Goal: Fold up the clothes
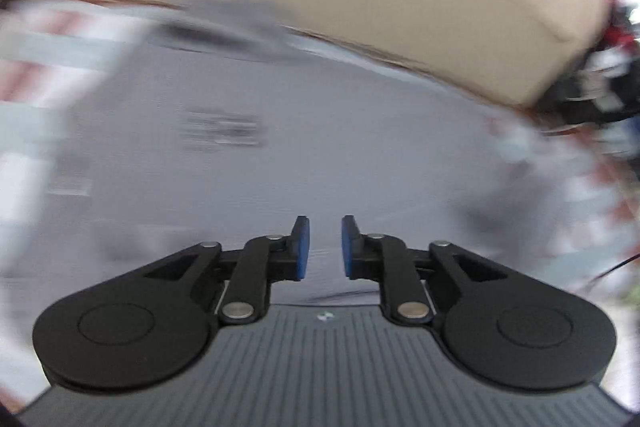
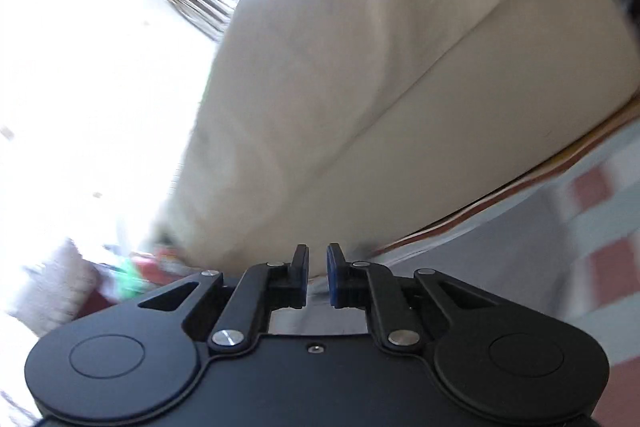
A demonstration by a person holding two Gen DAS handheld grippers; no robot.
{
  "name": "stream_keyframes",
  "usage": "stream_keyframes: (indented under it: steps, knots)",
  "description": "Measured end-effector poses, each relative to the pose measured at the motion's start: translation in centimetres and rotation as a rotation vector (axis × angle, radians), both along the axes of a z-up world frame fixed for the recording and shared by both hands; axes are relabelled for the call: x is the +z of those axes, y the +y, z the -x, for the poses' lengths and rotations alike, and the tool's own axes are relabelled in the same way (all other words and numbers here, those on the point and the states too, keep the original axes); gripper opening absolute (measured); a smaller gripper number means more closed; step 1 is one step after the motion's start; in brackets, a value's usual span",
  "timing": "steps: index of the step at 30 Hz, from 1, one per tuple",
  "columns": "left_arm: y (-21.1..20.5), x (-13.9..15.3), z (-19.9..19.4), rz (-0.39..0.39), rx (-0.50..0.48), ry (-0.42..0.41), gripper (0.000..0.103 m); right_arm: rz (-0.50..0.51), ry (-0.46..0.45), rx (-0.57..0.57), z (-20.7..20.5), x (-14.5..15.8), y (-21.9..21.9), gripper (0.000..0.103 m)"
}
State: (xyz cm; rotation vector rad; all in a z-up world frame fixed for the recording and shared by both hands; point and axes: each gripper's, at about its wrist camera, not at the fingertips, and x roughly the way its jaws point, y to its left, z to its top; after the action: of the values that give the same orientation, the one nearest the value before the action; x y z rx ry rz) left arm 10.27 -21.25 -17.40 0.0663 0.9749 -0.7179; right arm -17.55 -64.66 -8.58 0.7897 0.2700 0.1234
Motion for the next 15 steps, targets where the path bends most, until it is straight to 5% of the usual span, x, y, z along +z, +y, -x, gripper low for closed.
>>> stream_keyframes:
  steps: [3,7,10,15]
  knots:
    - [2.6,-0.2,0.8,-0.177,0.031,-0.062,0.016,0.102,0.176,0.021,-1.5,-1.3,0.5,0.013]
    - [4.0,-1.2,1.6,-0.125,0.028,0.024,0.049,0.168,0.401,0.153,-5.0,-4.9,3.0,0.017]
    - [3.3,-1.9,2.2,-0.202,-0.019,0.005,0.049,0.261,0.484,0.255,-7.8,-6.3,5.6,0.02]
    - [2.2,-2.7,2.8,-0.304,-0.059,-0.072,0.06,0.409,0.555,0.546,-11.8,-6.3,11.2,0.038]
